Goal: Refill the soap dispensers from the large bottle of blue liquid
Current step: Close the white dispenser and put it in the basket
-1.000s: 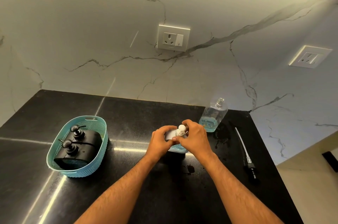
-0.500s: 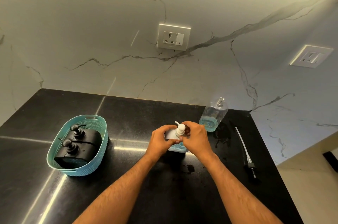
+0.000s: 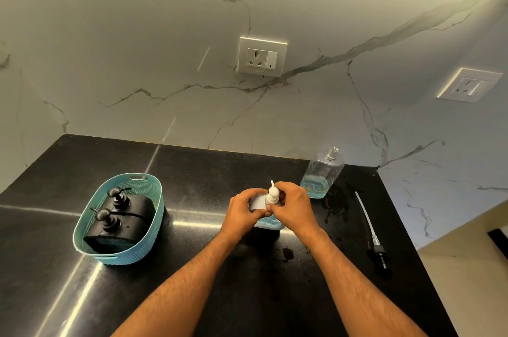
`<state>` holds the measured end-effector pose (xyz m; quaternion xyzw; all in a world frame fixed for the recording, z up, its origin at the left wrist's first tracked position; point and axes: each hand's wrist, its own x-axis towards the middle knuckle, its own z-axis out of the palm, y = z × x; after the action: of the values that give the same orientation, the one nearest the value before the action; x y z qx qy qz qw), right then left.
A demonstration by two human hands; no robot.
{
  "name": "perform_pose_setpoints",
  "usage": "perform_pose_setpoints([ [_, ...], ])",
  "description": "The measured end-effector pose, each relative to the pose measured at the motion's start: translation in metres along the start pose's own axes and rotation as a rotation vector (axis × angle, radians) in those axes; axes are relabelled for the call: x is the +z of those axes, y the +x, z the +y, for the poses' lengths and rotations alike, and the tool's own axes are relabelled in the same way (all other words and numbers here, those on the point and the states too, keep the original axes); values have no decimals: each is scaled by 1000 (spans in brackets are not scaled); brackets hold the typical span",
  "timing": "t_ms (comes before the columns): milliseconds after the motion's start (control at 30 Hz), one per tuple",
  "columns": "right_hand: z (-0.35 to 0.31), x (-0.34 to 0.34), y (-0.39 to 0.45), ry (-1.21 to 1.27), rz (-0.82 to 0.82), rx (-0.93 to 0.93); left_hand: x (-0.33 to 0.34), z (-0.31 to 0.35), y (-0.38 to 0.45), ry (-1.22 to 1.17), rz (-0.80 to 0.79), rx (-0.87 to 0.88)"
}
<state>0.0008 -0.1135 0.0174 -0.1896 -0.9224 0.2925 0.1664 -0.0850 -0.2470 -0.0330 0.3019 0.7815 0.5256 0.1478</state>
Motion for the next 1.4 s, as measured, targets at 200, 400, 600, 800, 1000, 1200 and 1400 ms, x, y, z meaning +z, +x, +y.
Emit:
perform_pose_setpoints([
  [200, -2, 1, 1, -11, -14, 13, 0, 0, 0, -3, -1, -4],
  [400, -1, 0, 0, -22, 37, 105, 0, 2, -1, -11, 6, -5],
  [600, 5, 2, 0, 47, -7, 62, -1, 3, -2, -26, 3, -1],
  [800, 0, 5, 5, -13, -84, 13, -1, 5, -2, -29, 14, 3],
  [1000, -1, 4, 4, -75, -26, 10, -2, 5, -3, -18, 7, 3],
  [1200, 2, 3, 7, -59, 5, 35, -2, 6, -3, -28, 8, -16],
  [1400, 5, 4, 6, -53, -41, 5, -2, 4, -3, -18, 0, -19],
])
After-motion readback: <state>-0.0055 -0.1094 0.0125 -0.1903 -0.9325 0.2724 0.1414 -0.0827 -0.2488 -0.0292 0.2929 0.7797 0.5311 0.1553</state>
